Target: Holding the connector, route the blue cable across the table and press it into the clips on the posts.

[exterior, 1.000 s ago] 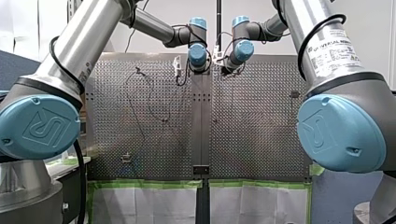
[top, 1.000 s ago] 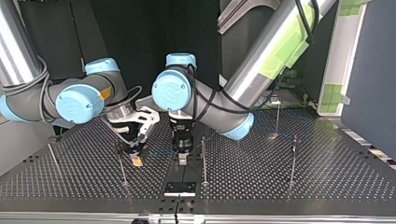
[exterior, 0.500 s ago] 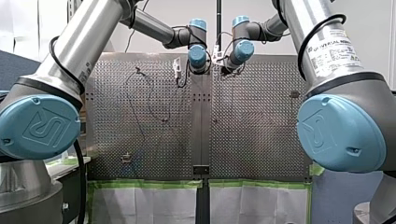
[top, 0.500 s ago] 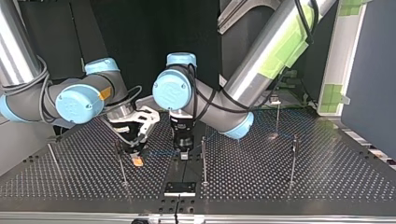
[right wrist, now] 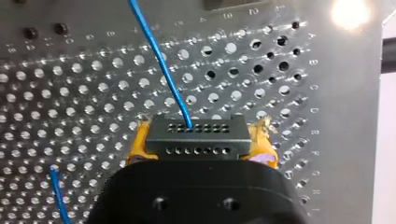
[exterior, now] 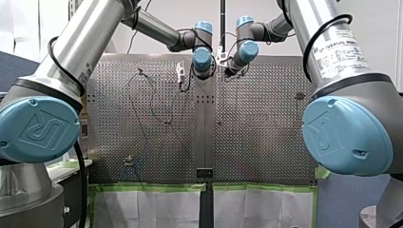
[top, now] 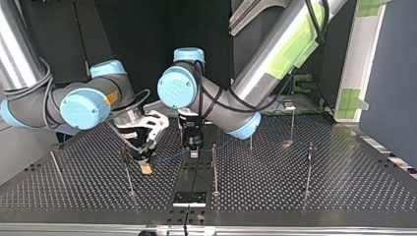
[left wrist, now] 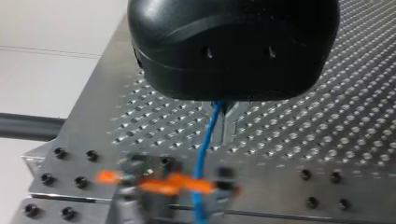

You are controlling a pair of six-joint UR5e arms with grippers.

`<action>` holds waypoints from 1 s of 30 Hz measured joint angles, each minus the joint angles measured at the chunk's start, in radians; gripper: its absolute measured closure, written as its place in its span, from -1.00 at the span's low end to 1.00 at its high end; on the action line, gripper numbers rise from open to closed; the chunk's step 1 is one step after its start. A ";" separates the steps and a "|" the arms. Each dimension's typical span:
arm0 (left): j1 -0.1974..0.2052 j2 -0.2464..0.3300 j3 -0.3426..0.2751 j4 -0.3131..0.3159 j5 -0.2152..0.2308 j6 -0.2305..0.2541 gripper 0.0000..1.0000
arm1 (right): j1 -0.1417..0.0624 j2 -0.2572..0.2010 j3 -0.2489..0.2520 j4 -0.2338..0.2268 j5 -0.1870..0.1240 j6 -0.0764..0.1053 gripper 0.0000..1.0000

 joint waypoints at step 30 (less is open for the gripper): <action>0.003 -0.001 -0.248 0.242 0.019 -0.031 1.00 | -0.011 -0.013 0.260 -0.012 0.004 -0.066 1.00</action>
